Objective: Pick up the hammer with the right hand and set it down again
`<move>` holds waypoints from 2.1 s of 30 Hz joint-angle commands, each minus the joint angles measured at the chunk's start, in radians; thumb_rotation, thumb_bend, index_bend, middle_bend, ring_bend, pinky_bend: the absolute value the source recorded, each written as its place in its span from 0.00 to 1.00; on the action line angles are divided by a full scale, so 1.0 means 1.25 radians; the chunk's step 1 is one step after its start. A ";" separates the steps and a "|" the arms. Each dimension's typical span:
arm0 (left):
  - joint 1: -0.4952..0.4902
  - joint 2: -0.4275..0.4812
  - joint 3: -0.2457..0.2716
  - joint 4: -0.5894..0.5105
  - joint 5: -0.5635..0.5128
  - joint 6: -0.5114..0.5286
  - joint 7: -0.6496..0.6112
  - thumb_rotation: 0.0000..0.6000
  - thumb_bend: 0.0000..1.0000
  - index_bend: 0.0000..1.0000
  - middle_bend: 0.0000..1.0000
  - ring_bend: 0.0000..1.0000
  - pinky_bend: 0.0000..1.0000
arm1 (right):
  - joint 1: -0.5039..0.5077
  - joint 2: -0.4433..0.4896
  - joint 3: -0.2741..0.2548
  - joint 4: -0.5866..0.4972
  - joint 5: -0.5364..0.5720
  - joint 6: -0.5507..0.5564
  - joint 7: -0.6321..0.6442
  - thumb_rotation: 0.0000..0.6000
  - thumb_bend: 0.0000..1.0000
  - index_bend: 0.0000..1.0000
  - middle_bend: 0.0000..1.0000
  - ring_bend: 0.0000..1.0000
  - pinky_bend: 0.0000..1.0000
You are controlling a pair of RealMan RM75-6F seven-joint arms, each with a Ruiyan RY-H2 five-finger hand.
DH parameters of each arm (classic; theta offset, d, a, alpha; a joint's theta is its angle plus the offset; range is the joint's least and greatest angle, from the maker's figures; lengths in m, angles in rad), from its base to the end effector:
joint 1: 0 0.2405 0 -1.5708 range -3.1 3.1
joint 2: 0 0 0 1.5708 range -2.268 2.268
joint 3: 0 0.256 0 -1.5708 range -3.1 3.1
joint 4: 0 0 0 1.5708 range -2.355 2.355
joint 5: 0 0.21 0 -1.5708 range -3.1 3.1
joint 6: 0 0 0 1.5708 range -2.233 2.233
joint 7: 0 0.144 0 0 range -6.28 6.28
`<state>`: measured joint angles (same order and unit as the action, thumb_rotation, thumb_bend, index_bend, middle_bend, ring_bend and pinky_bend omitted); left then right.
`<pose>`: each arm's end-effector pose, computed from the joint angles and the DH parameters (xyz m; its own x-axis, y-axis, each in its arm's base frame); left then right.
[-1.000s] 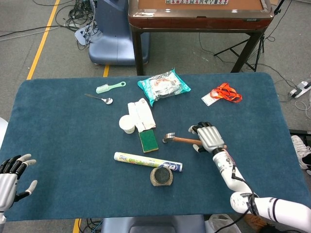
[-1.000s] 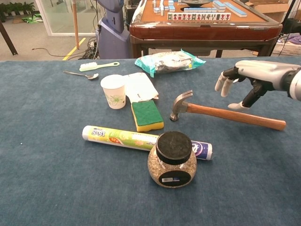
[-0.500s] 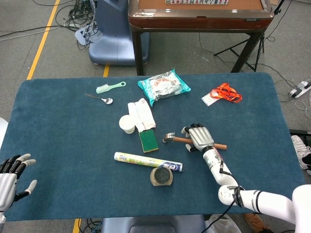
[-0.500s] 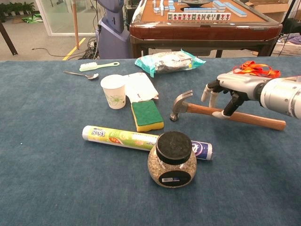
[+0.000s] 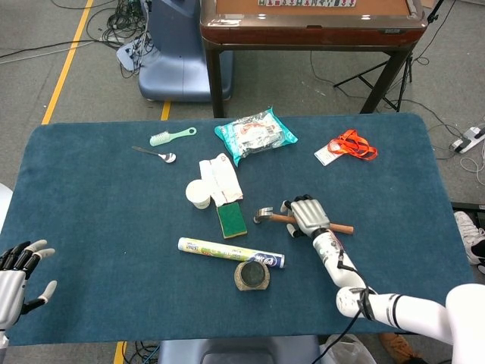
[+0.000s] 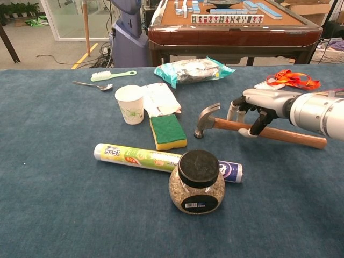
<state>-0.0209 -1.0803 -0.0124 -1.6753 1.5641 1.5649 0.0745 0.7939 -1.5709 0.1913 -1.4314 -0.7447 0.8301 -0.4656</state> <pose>-0.3021 0.1529 0.1677 0.4441 -0.0153 0.8958 0.8958 -0.0129 -0.4443 -0.1734 -0.3568 -0.0338 0.3937 -0.4518 0.8006 -0.9192 -0.1822 0.3492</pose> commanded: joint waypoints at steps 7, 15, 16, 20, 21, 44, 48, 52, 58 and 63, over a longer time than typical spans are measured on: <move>0.000 -0.001 -0.001 0.000 -0.002 0.000 0.001 1.00 0.25 0.28 0.19 0.11 0.13 | 0.011 -0.008 -0.013 0.019 0.005 -0.009 0.010 1.00 0.49 0.37 0.43 0.19 0.16; 0.000 -0.002 -0.002 0.001 -0.005 0.000 0.003 1.00 0.25 0.28 0.19 0.11 0.13 | 0.019 -0.012 -0.021 0.026 0.012 -0.017 0.018 1.00 0.53 0.39 0.44 0.20 0.16; 0.000 -0.002 -0.002 0.001 -0.005 -0.001 0.003 1.00 0.25 0.28 0.19 0.11 0.13 | 0.020 -0.012 -0.023 0.026 0.012 -0.017 0.018 1.00 0.54 0.39 0.44 0.20 0.16; 0.000 -0.001 -0.003 0.001 -0.005 0.000 0.002 1.00 0.25 0.28 0.19 0.11 0.13 | 0.023 -0.013 -0.025 0.027 0.015 -0.017 0.021 1.00 0.56 0.41 0.45 0.22 0.16; 0.000 -0.001 -0.003 0.001 -0.005 0.001 0.001 1.00 0.25 0.28 0.19 0.11 0.13 | 0.024 -0.013 -0.026 0.027 0.016 -0.017 0.021 1.00 0.56 0.41 0.46 0.22 0.16; 0.000 -0.002 -0.003 0.002 -0.006 0.001 0.001 1.00 0.25 0.28 0.19 0.11 0.13 | 0.013 -0.008 -0.033 0.027 -0.007 -0.002 0.066 1.00 0.78 0.50 0.54 0.31 0.16; 0.001 -0.003 -0.004 0.002 -0.006 0.002 0.000 1.00 0.25 0.28 0.19 0.11 0.13 | 0.002 0.003 -0.030 0.014 -0.032 0.011 0.086 1.00 0.85 0.53 0.57 0.34 0.16; 0.000 -0.003 -0.003 0.002 -0.005 0.001 0.002 1.00 0.25 0.28 0.19 0.11 0.13 | -0.008 0.018 -0.030 -0.004 -0.060 0.022 0.101 1.00 0.88 0.55 0.59 0.38 0.16; 0.000 -0.003 -0.003 0.001 -0.004 0.001 0.002 1.00 0.25 0.28 0.19 0.11 0.13 | -0.024 0.040 -0.028 -0.025 -0.098 0.039 0.127 1.00 0.92 0.59 0.63 0.43 0.23; -0.001 -0.002 -0.002 0.001 -0.003 -0.001 0.001 1.00 0.25 0.28 0.19 0.11 0.13 | -0.034 0.055 -0.025 -0.036 -0.126 0.046 0.151 1.00 0.96 0.62 0.67 0.49 0.34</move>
<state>-0.0219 -1.0835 -0.0150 -1.6741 1.5604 1.5639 0.0756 0.7548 -1.5067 0.1588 -1.4727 -0.8966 0.8852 -0.2824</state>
